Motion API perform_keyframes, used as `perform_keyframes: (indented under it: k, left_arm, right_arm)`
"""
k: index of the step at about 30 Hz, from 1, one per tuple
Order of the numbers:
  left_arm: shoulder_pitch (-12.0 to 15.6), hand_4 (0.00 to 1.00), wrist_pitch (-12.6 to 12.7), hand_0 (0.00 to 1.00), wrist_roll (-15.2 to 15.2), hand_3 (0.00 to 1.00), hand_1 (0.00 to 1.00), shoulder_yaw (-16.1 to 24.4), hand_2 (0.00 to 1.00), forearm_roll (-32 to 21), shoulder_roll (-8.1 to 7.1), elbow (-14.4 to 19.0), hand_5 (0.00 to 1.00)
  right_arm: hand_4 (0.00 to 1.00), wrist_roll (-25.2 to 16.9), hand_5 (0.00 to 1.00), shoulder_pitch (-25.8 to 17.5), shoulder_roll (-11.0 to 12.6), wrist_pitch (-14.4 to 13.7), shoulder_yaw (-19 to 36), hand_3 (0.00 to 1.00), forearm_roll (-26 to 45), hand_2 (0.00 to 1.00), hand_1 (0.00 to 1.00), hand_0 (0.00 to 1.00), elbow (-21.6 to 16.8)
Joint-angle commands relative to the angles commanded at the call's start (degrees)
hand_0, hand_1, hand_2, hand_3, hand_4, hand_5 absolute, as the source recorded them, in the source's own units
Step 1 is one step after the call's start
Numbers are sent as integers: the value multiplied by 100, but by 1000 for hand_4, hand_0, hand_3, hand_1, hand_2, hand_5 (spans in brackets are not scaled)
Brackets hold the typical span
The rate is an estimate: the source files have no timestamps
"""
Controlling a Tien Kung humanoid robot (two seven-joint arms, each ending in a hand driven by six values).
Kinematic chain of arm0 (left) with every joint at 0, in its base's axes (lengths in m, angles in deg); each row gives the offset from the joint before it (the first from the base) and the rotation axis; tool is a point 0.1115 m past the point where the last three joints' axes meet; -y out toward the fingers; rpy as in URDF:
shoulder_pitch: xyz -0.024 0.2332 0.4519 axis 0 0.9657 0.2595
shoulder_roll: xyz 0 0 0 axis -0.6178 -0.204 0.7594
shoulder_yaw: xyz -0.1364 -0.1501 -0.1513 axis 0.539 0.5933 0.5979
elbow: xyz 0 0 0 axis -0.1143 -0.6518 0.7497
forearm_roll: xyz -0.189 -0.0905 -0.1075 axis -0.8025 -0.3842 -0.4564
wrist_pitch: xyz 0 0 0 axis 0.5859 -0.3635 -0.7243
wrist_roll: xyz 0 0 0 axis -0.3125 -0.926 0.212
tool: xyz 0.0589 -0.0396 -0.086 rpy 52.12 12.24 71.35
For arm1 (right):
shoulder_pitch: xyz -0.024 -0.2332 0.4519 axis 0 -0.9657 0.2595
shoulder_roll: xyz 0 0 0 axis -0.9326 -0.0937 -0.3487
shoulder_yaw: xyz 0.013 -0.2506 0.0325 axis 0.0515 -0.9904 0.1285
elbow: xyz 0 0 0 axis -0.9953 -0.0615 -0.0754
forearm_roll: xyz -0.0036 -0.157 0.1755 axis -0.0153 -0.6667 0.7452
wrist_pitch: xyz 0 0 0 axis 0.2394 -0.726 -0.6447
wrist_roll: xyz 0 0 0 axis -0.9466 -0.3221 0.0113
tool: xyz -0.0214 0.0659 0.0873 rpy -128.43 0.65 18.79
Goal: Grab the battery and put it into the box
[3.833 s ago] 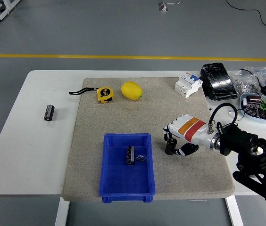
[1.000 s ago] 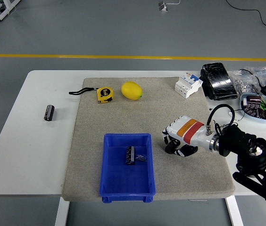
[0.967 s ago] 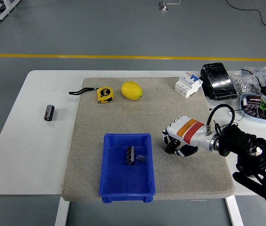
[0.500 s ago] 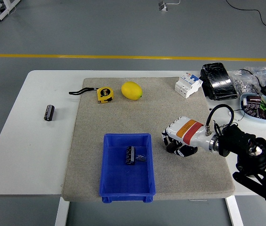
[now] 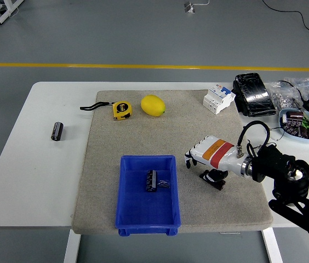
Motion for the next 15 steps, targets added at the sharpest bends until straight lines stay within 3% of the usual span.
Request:
perform_keyframes:
  k: [4, 5, 10, 11, 15]
  left_arm:
    - [19, 627, 12, 684, 0, 619, 643, 6, 693, 5, -6, -3, 675]
    - [22, 627, 13, 684, -1, 619, 643, 8, 692, 11, -8, -4, 675]
    - [37, 627, -7, 684, -15, 619, 643, 43, 692, 77, -10, -6, 675]
    - [36, 627, -8, 684, -12, 619, 648, 38, 692, 72, -9, -6, 675]
    - [19, 627, -16, 684, 6, 619, 648, 13, 692, 51, -11, -6, 675]
  right_arm:
    - [979, 178, 126, -80, 199, 200, 319, 633, -76, 552, 427, 341, -264]
    - [998, 212, 211, -98, 242, 232, 378, 718, -88, 620, 455, 339, -324]
    - [998, 491, 211, -311, 429, 499, 708, 718, 78, 620, 455, 339, -708]
    - [998, 561, 265, -374, 456, 541, 751, 744, 138, 663, 477, 398, -792]
    - [998, 1007, 265, -703, 548, 499, 905, 744, 324, 663, 477, 398, -1211]
